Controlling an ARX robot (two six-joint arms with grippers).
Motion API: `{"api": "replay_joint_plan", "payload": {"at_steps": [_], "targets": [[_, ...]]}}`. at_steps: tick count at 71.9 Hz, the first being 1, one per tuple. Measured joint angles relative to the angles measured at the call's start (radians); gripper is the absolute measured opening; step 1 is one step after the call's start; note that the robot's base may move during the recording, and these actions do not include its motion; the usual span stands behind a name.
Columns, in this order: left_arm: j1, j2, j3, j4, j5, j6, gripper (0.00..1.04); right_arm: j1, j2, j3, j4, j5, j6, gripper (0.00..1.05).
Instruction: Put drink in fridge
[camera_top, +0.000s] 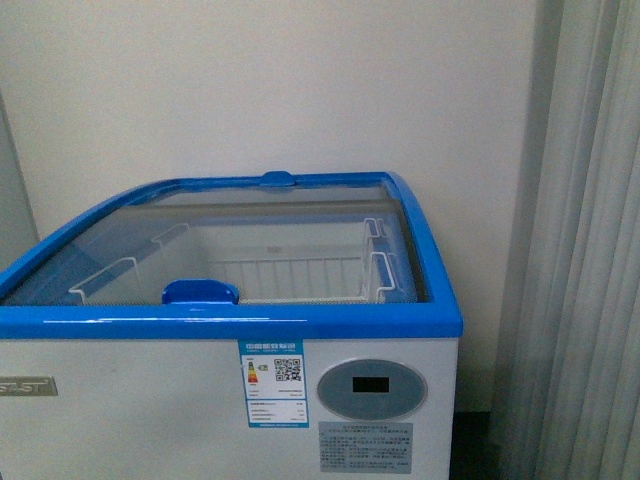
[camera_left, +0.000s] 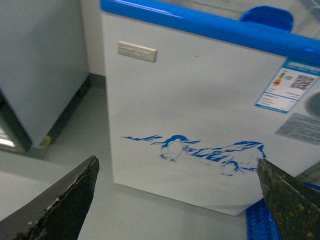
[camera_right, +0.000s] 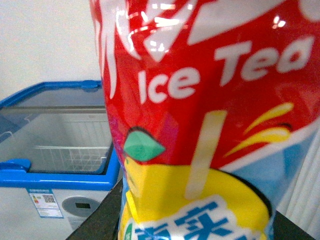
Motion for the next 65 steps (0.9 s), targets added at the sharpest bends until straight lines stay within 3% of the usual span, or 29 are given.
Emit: {"api": "replay_joint_plan", "payload": {"at_steps": [10,20,32,42,56,65], "targets": [[-0.006,0.396,0.119,0.408,0.112,0.150,0.97,0.000,0.000,0.000,0.000,0.000,0.000,0.38],[-0.032,0.713,0.322,0.613,0.267,0.369,0.97,0.000,0.000,0.000,0.000,0.000,0.000,0.38],[-0.060,0.984,0.586,0.570,0.423,0.689,0.97,0.000,0.000,0.000,0.000,0.000,0.000,0.38],[-0.085,1.136,0.799,0.415,0.533,0.982,0.97,0.000,0.000,0.000,0.000,0.000,0.000,0.38],[-0.091,1.268,0.956,0.191,0.581,1.339,0.97,0.000,0.000,0.000,0.000,0.001,0.000,0.38],[-0.089,1.341,1.032,0.135,0.579,1.457,0.97,0.000,0.000,0.000,0.000,0.000,0.000,0.38]]}}
